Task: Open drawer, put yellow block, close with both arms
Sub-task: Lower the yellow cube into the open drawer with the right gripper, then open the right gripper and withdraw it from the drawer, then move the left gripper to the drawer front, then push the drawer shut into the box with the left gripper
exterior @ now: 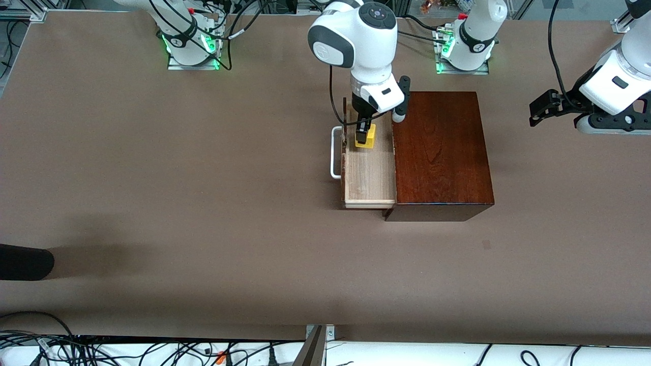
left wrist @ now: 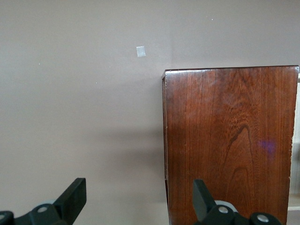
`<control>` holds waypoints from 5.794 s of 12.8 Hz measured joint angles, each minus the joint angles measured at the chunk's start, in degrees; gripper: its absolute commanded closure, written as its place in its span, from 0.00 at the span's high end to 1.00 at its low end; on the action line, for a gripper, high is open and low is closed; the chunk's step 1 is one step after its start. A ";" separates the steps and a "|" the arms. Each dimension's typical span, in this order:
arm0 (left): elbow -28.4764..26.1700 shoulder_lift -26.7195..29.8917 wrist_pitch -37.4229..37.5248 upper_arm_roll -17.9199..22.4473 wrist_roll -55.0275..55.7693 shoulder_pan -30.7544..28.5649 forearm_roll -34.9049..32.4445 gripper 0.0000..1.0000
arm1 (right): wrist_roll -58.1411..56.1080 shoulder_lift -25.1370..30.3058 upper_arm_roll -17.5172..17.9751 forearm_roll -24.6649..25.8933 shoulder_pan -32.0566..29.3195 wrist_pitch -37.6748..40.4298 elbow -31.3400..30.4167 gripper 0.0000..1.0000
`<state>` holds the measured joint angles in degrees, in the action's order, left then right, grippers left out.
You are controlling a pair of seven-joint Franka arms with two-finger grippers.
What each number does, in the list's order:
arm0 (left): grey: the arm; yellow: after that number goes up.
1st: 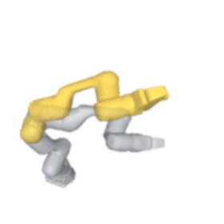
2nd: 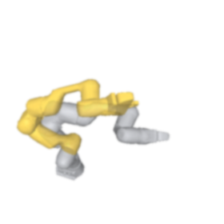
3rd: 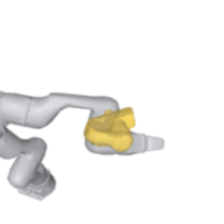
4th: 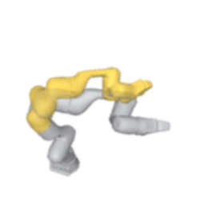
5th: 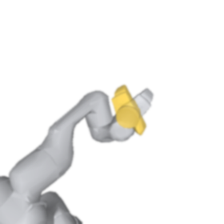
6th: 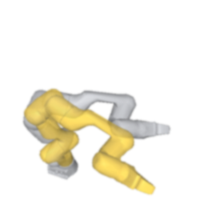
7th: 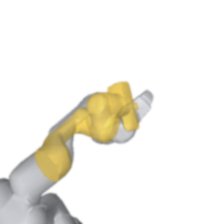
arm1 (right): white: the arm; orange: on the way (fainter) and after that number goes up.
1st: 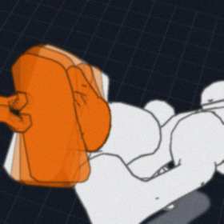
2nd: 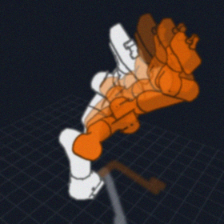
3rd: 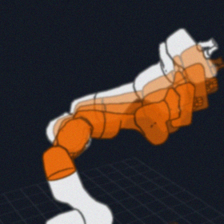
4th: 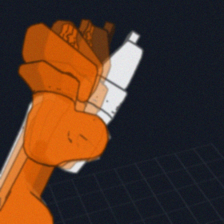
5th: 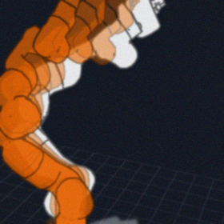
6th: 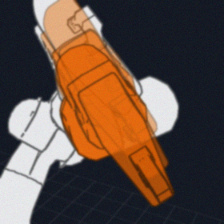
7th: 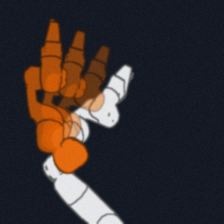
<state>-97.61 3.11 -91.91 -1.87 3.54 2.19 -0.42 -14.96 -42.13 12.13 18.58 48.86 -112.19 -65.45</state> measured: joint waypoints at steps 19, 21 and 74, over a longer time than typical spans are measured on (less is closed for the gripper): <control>1.68 -1.39 -0.01 0.41 -6.98 -0.84 0.00 1.00 | -2.84 0.89 -1.07 -0.86 -3.09 8.20 8.38 1.00; 1.71 -1.40 0.00 0.37 -7.00 -0.83 0.00 1.00 | -2.92 7.24 -1.45 -3.45 -8.96 11.67 9.54 1.00; 14.11 -41.72 -13.52 -16.17 -59.33 20.79 1.72 1.00 | 12.35 35.61 -17.96 -20.92 -41.52 22.91 -18.87 1.00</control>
<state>-83.50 -38.61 -105.43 -18.04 -55.79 22.98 1.30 -2.60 -6.53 -5.83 -2.34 7.34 -89.28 -84.32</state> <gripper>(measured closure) 0.000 0.000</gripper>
